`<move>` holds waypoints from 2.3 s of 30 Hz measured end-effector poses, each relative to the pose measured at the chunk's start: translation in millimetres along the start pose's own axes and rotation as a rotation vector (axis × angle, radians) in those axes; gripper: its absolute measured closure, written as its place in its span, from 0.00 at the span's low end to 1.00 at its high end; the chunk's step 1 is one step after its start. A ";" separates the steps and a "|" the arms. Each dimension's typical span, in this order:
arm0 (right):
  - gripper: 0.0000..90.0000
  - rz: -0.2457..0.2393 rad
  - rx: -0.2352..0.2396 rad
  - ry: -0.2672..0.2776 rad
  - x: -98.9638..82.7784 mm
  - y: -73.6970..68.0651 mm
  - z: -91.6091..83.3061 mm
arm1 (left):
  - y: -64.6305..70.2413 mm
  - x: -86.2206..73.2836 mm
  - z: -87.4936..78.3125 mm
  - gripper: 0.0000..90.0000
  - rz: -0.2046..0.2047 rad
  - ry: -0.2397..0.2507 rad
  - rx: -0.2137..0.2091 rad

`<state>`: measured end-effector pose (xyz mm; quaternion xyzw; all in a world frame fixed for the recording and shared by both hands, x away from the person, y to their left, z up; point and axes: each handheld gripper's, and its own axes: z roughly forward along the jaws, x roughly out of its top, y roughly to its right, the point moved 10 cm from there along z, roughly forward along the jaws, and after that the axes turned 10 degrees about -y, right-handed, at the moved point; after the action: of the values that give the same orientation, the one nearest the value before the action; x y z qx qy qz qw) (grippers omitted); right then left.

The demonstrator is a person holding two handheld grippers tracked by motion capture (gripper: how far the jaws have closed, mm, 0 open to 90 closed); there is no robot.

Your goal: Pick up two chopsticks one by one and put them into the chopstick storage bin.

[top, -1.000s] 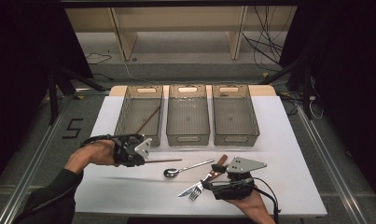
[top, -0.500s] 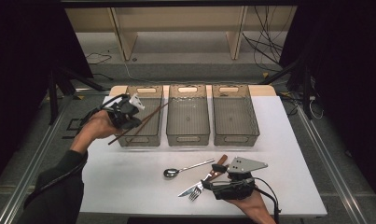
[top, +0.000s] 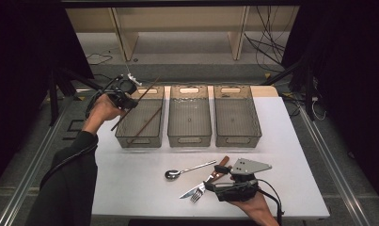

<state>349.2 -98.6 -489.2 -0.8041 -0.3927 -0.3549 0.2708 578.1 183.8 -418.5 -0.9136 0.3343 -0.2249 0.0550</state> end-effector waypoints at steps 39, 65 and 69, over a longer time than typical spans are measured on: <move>0.34 0.005 -0.005 0.004 -0.8 1.8 -3.5 | 4.7 -16.1 55.7 0.94 -0.211 -0.036 -0.096; 0.34 0.008 -0.016 0.009 -1.4 4.5 -5.8 | 54.4 -13.6 -2.4 0.32 -0.187 0.086 -0.169; 0.34 0.018 -0.018 0.010 -2.0 5.7 -6.8 | 77.7 -17.2 -11.8 0.29 -0.141 0.107 -0.185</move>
<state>350.6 -107.5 -487.5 -0.8081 -0.3808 -0.3602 0.2687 515.7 135.5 -433.9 -0.9226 0.2912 -0.2448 -0.0633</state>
